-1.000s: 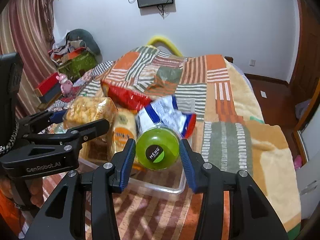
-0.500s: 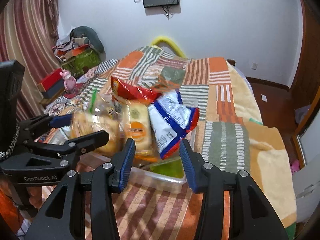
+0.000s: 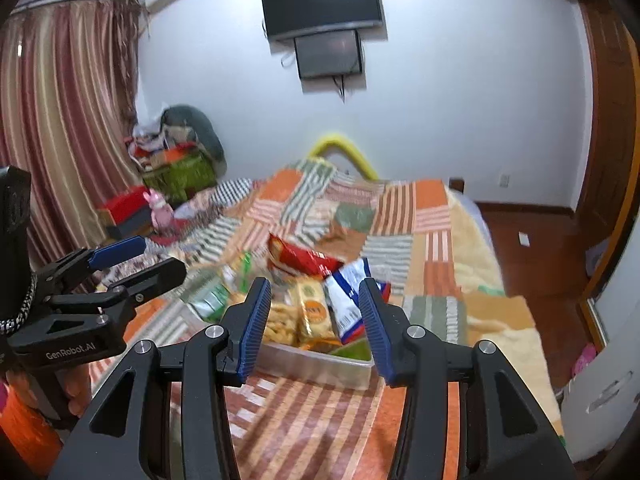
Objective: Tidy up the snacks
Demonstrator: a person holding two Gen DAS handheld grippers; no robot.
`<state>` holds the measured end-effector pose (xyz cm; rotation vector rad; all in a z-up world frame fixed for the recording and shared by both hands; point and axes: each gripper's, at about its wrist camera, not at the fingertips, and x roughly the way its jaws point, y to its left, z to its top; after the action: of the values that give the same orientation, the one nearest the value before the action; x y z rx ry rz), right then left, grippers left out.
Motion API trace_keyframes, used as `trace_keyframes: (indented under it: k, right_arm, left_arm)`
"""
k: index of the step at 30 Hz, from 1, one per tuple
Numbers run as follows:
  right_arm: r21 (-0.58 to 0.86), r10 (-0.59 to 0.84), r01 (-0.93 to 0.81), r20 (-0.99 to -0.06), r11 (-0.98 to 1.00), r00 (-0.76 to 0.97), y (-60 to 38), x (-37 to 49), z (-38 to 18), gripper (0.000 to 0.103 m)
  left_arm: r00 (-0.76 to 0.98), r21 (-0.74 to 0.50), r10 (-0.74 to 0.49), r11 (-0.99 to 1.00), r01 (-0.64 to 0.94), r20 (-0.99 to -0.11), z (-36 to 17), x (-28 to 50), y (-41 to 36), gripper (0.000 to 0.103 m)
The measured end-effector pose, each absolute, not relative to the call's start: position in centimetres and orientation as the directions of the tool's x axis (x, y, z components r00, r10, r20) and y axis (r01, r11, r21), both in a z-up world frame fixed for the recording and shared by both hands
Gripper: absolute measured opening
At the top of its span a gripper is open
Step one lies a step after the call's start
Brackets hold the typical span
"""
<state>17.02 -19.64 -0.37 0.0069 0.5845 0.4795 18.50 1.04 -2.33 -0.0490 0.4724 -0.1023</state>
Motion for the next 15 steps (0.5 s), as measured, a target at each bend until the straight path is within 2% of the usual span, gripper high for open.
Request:
trace_keyframes:
  k: [7,9,15]
  right_arm:
    - [0.131,0.463,-0.455,-0.433,0.881,0.773,-19.4,13.0,3.0,0.043]
    - [0.130,0.469,-0.459,-0.412,0.879,0.781,-19.4,12.0,3.6,0.046]
    - [0.109,0.445,-0.437,-0.362,0.893,0.819,-19.1,10.2,4.3,0.072]
  left_arm:
    - [0.935,-0.069,-0.090,0.995,0.071,-0.344,1.4,13.5,1.3,0.082]
    - [0.942,-0.071,-0.085,0.995,0.066,-0.325,2.0,12.4,1.4,0.083]
    - [0.958,-0.074,-0.063,0.996,0.044,-0.281,3.1,9.5,1.6,0.092]
